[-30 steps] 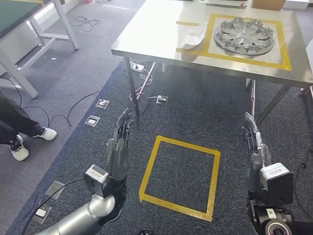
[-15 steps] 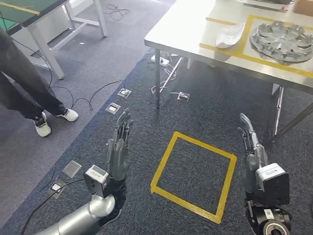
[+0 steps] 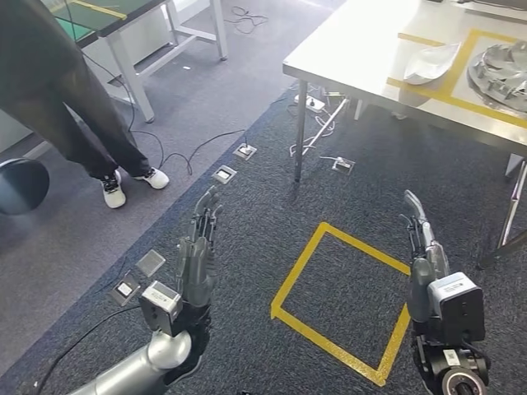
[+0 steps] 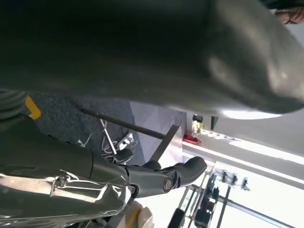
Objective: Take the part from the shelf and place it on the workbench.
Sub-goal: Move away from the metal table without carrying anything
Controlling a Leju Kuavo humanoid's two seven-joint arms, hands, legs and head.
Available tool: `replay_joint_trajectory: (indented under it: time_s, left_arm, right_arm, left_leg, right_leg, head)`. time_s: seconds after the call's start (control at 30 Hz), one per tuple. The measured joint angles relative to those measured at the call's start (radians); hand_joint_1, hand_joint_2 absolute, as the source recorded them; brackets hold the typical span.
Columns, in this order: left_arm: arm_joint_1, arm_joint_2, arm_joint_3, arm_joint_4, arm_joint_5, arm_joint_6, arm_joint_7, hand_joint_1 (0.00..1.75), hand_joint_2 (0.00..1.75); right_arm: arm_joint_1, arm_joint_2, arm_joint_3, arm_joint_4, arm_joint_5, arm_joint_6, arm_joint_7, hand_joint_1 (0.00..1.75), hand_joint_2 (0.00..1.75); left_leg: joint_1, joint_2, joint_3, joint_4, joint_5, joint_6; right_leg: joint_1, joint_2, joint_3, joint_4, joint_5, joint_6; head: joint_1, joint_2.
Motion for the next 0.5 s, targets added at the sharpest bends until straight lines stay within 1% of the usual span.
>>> replay_joint_trajectory:
  time_s: [0.03,0.07,0.1,0.13,0.17,0.2,0.23,0.27,0.3,0.33,0.37,0.4,0.43,0.47,0.5]
  left_arm:
    - [0.001,0.000,0.000,0.000,0.000,0.001,0.001,0.00,0.00]
    - [0.003,0.000,0.000,0.000,0.000,0.001,0.002,0.00,0.00]
    - [0.004,0.001,0.000,0.000,0.000,0.001,0.002,0.00,0.00]
    - [0.005,0.001,0.000,0.000,0.000,0.001,0.002,0.00,0.00]
    - [0.006,0.001,0.000,0.000,0.000,0.001,0.003,0.00,0.00]
    - [0.006,0.002,0.000,0.000,0.000,0.001,0.004,0.00,0.00]
    - [0.004,0.002,0.000,0.000,0.000,0.001,0.005,0.00,0.00]
    - [0.004,0.002,0.000,-0.001,-0.001,0.001,0.005,0.00,0.00]
    - [0.004,0.002,0.000,-0.001,-0.001,0.001,0.005,0.00,0.00]
    - [0.005,0.002,0.000,-0.002,-0.002,0.001,0.005,0.00,0.00]
    - [0.006,0.002,0.000,-0.003,-0.002,0.001,0.005,0.00,0.00]
    - [0.007,0.002,0.000,-0.005,-0.003,0.001,0.005,0.00,0.00]
    - [0.007,0.002,0.000,-0.007,-0.004,0.001,0.005,0.00,0.00]
    - [0.006,0.001,0.000,-0.008,-0.004,0.001,0.005,0.00,0.00]
    - [0.006,0.001,0.000,-0.009,-0.005,0.001,0.005,0.00,0.00]
  right_arm:
    - [0.002,0.000,0.000,0.001,0.000,0.000,0.000,0.00,0.00]
    - [0.004,0.000,0.000,0.001,0.000,0.001,0.000,0.00,0.00]
    - [0.005,0.000,0.001,0.002,0.000,0.001,0.000,0.00,0.00]
    - [0.006,0.000,0.001,0.003,0.000,0.001,-0.001,0.00,0.00]
    - [0.006,0.000,0.001,0.003,0.000,0.001,-0.001,0.00,0.00]
    - [0.006,0.000,0.001,0.003,0.000,0.001,-0.002,0.00,0.00]
    - [0.006,0.000,0.000,0.003,0.000,0.001,-0.002,0.00,0.00]
    - [0.006,0.000,0.000,0.003,0.000,0.001,-0.003,0.00,0.00]
    - [0.006,0.000,0.000,0.003,0.000,0.001,-0.003,0.00,0.00]
    - [0.006,0.001,0.000,0.003,-0.001,0.001,-0.003,0.00,0.00]
    - [0.005,0.001,0.000,0.003,-0.001,0.001,-0.003,0.00,0.00]
    - [0.005,0.001,0.000,0.003,-0.001,0.001,-0.003,0.00,0.00]
    - [0.005,0.001,0.000,0.003,-0.001,0.001,-0.003,0.00,0.00]
    - [0.005,0.001,0.000,0.003,-0.001,0.001,-0.003,0.00,0.00]
    - [0.006,0.001,0.000,0.004,-0.001,0.001,-0.003,0.00,0.00]
  left_leg:
    - [0.001,0.008,-0.032,0.071,-0.029,-0.003]
    - [0.001,0.012,-0.052,0.119,-0.044,-0.006]
    - [0.002,0.015,-0.051,0.129,-0.041,-0.006]
    - [0.001,0.019,-0.028,0.094,-0.020,-0.005]
    - [0.000,0.032,0.013,0.026,0.010,-0.002]
    - [-0.002,0.058,0.059,-0.053,0.036,0.002]
    - [-0.006,0.081,0.095,-0.119,0.055,0.009]
    - [-0.010,0.099,0.116,-0.161,0.064,0.016]
    - [-0.013,0.104,0.122,-0.178,0.065,0.022]
    - [-0.014,0.092,0.119,-0.180,0.067,0.028]
    - [-0.012,0.080,0.118,-0.182,0.070,0.034]
    - [-0.010,0.068,0.117,-0.185,0.073,0.041]
    - [-0.008,0.057,0.117,-0.188,0.077,0.047]
    - [-0.005,0.046,0.116,-0.190,0.079,0.052]
    - [-0.005,0.035,0.114,-0.190,0.081,0.054]
  right_leg:
    - [0.002,-0.014,-0.004,0.000,0.001,-0.001]
    - [0.003,-0.028,-0.006,0.000,0.002,-0.002]
    - [0.004,-0.042,-0.008,0.001,0.003,-0.002]
    - [0.005,-0.056,-0.008,0.001,0.003,-0.001]
    - [0.005,-0.068,-0.007,0.001,0.003,0.000]
    - [0.008,-0.079,-0.007,0.002,0.001,0.002]
    - [0.011,-0.089,-0.007,0.003,0.000,0.005]
    - [0.015,-0.097,-0.006,0.004,-0.002,0.009]
    - [0.018,-0.107,-0.006,0.005,-0.003,0.014]
    - [0.020,-0.118,-0.005,0.005,-0.004,0.019]
    - [0.019,-0.121,-0.005,0.006,-0.007,0.025]
    - [0.016,-0.108,-0.010,0.016,-0.018,0.030]
    - [0.014,-0.084,-0.021,0.045,-0.040,0.035]
    - [0.012,-0.053,-0.044,0.098,-0.072,0.039]
    - [0.011,-0.026,-0.074,0.170,-0.110,0.041]
  head:
    - [-0.001,0.000]
    - [-0.002,0.000]
    - [-0.002,0.000]
    - [-0.003,0.000]
    - [-0.004,0.000]
    - [-0.005,0.000]
    - [-0.007,0.000]
    - [-0.006,0.000]
    - [-0.005,0.000]
    - [-0.003,0.000]
    - [-0.001,0.000]
    - [0.001,0.000]
    - [0.003,0.000]
    - [0.007,0.000]
    - [0.010,0.000]
